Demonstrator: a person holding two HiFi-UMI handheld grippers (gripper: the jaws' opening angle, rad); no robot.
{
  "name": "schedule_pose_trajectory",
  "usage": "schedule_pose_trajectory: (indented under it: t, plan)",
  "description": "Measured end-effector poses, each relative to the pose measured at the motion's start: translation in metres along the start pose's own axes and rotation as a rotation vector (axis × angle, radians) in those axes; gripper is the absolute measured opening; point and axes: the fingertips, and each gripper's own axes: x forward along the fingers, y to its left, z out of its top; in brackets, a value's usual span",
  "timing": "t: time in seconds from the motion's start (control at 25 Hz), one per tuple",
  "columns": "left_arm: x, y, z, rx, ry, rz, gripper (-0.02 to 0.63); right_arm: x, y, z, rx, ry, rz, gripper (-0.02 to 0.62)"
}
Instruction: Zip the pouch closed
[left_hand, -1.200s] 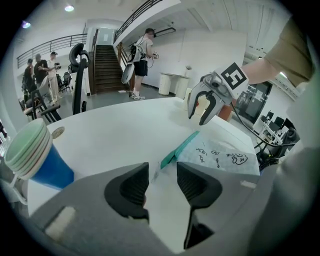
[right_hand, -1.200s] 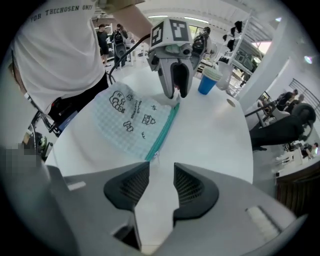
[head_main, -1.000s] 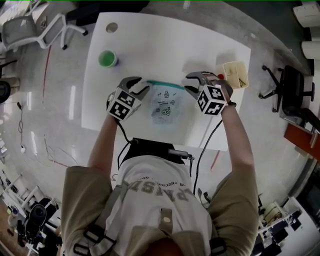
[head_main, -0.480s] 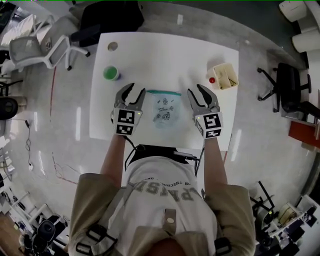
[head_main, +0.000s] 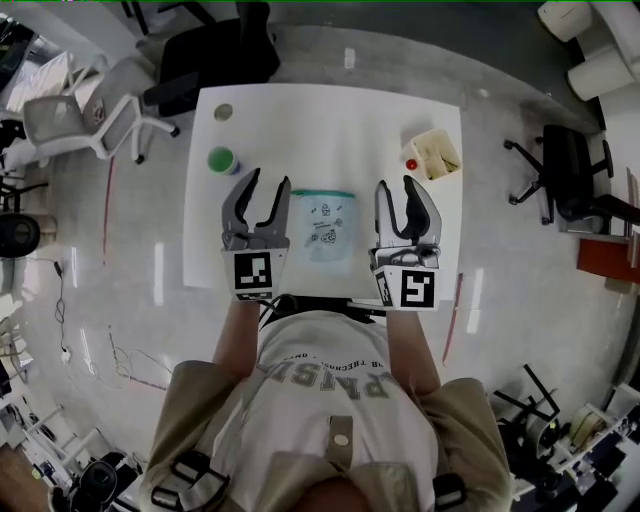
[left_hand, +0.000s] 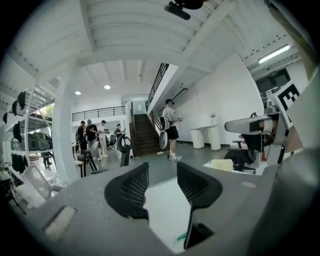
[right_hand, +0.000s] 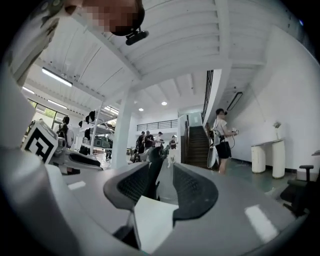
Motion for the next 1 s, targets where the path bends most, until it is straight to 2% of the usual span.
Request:
schedule_pose_trajectory:
  t: [0.12,0.32,0.56,0.72,1.0]
  plan:
    - [-0.010,0.001,0.034,-0.037,-0.082,0.023,0.184,-0.005,0.000,0.020,-0.036,-0.039,-0.018,0.147]
    - [-0.024,0.009,0.066,-0.018,-0.142,0.038,0.184,-0.013,0.000,0.043,-0.081,-0.074,-0.032,0.130]
    - [-0.041,0.018,0.062,-0.036,-0.149,0.081,0.155,-0.027,0.001,0.051,-0.147,-0.080,-0.034,0.094]
    - [-0.043,0.016,0.056,-0.017,-0.134,0.079,0.132,-0.031,0.001,0.048,-0.161,-0.067,-0.035,0.077]
    - [-0.050,0.018,0.052,-0.021,-0.144,0.114,0.071,-0.037,0.001,0.041,-0.186,-0.044,-0.036,0.005]
